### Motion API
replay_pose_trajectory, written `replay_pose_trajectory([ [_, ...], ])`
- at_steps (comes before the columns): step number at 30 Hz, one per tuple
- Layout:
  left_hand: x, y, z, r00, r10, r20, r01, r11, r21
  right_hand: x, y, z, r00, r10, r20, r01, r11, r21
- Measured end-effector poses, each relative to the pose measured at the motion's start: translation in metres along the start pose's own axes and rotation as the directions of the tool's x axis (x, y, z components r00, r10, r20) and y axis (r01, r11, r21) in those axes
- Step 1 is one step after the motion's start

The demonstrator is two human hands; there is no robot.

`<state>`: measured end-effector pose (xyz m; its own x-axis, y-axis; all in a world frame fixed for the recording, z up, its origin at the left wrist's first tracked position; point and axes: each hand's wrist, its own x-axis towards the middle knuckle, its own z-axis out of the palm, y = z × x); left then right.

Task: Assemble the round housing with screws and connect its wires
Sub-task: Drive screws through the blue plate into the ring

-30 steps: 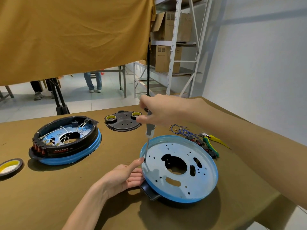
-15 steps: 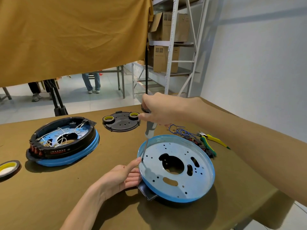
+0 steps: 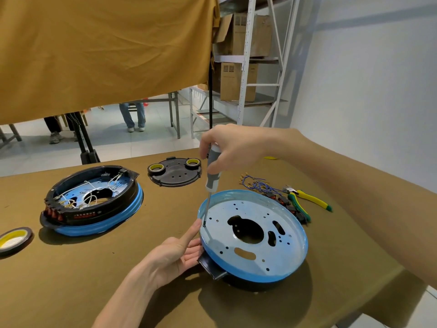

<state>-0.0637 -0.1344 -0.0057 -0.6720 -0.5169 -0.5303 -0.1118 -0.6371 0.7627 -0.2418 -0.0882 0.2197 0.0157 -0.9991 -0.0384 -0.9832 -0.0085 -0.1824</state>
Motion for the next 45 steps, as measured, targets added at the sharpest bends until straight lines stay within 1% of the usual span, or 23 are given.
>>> replay_pose_trajectory([
  [3, -0.002, -0.002, 0.003, 1.0, 0.0, 0.018, 0.0, 1.0, -0.02, 0.002, 0.001, 0.001, 1.0, 0.009, -0.017, -0.009, 1.0, -0.021],
  [6, -0.001, -0.004, 0.004, 1.0, 0.015, 0.005, -0.015, 1.0, -0.017, 0.008, -0.001, 0.009, 0.996, 0.07, -0.05, -0.075, 0.991, -0.111],
  [8, -0.002, -0.004, 0.005, 1.0, 0.017, 0.005, -0.017, 1.0, -0.01, 0.008, 0.0, 0.008, 0.997, 0.077, -0.002, -0.077, 0.994, -0.074],
  [10, -0.003, -0.004, 0.005, 1.0, 0.022, 0.006, -0.022, 1.0, 0.006, 0.005, 0.001, 0.003, 0.996, 0.059, 0.061, -0.062, 0.997, 0.036],
  [11, -0.003, -0.004, 0.005, 1.0, 0.025, 0.004, -0.025, 1.0, 0.013, 0.004, 0.002, 0.003, 0.997, 0.048, 0.064, -0.053, 0.996, 0.072],
  [12, -0.004, -0.004, 0.005, 1.0, 0.026, 0.0, -0.026, 1.0, 0.017, 0.004, 0.002, 0.004, 0.998, 0.044, 0.045, -0.047, 0.997, 0.06],
  [15, -0.004, -0.004, 0.004, 0.999, 0.031, -0.009, -0.031, 0.999, 0.023, 0.006, 0.0, 0.012, 0.998, 0.046, -0.043, -0.05, 0.995, -0.088],
  [16, -0.004, -0.004, 0.005, 0.999, 0.032, -0.009, -0.031, 0.999, 0.026, 0.006, 0.001, 0.011, 0.999, 0.047, -0.023, -0.049, 0.997, -0.06],
  [19, -0.003, -0.004, 0.004, 0.999, 0.039, -0.009, -0.039, 0.998, 0.046, 0.003, 0.0, 0.002, 0.995, 0.039, 0.087, -0.048, 0.993, 0.104],
  [20, -0.003, -0.004, 0.004, 0.999, 0.042, -0.012, -0.041, 0.998, 0.052, 0.004, 0.0, 0.003, 0.996, 0.037, 0.084, -0.045, 0.994, 0.103],
  [23, -0.002, -0.005, 0.002, 0.999, 0.04, -0.023, -0.038, 0.997, 0.065, 0.007, -0.002, 0.009, 0.999, 0.051, 0.011, -0.051, 0.999, -0.005],
  [27, -0.001, -0.005, 0.001, 0.999, 0.041, -0.026, -0.039, 0.996, 0.076, 0.007, -0.003, 0.004, 0.996, 0.019, 0.092, -0.027, 0.995, 0.095],
  [28, 0.0, -0.005, 0.0, 0.999, 0.039, -0.024, -0.037, 0.996, 0.081, 0.007, -0.002, 0.005, 0.997, 0.023, 0.075, -0.029, 0.997, 0.077],
  [30, 0.001, -0.006, -0.001, 0.999, 0.04, -0.025, -0.038, 0.995, 0.093, 0.009, -0.003, 0.008, 0.998, 0.054, 0.013, -0.054, 0.998, -0.014],
  [31, 0.001, -0.006, -0.001, 0.999, 0.043, -0.027, -0.041, 0.994, 0.097, 0.009, -0.003, 0.009, 0.998, 0.061, 0.014, -0.06, 0.998, -0.032],
  [34, 0.002, -0.006, -0.002, 0.999, 0.041, -0.015, -0.039, 0.995, 0.097, 0.006, -0.002, 0.004, 0.993, 0.02, 0.119, -0.031, 0.995, 0.09],
  [35, 0.002, -0.005, -0.002, 0.999, 0.039, -0.013, -0.038, 0.995, 0.096, 0.005, -0.002, 0.003, 0.993, 0.012, 0.12, -0.026, 0.994, 0.109],
  [36, 0.002, -0.005, -0.002, 0.999, 0.039, -0.013, -0.037, 0.994, 0.098, 0.006, -0.002, 0.005, 0.996, 0.018, 0.092, -0.025, 0.997, 0.079],
  [38, 0.003, -0.006, -0.003, 0.999, 0.041, -0.021, -0.039, 0.993, 0.111, 0.007, -0.005, 0.01, 0.999, 0.051, 0.011, -0.05, 0.998, -0.041],
  [39, 0.003, -0.006, -0.003, 0.999, 0.045, -0.022, -0.042, 0.992, 0.116, 0.007, -0.005, 0.01, 0.998, 0.061, 0.011, -0.061, 0.997, -0.054],
  [42, 0.004, -0.007, -0.004, 0.999, 0.052, -0.016, -0.049, 0.991, 0.121, 0.003, -0.005, 0.001, 0.99, 0.044, 0.136, -0.057, 0.994, 0.093],
  [43, 0.004, -0.007, -0.004, 0.999, 0.052, -0.015, -0.05, 0.991, 0.123, 0.002, -0.005, 0.0, 0.99, 0.04, 0.138, -0.055, 0.993, 0.104],
  [45, 0.004, -0.007, -0.004, 0.999, 0.047, -0.016, -0.045, 0.991, 0.123, 0.002, -0.005, 0.005, 0.995, 0.068, 0.069, -0.07, 0.997, 0.025],
])
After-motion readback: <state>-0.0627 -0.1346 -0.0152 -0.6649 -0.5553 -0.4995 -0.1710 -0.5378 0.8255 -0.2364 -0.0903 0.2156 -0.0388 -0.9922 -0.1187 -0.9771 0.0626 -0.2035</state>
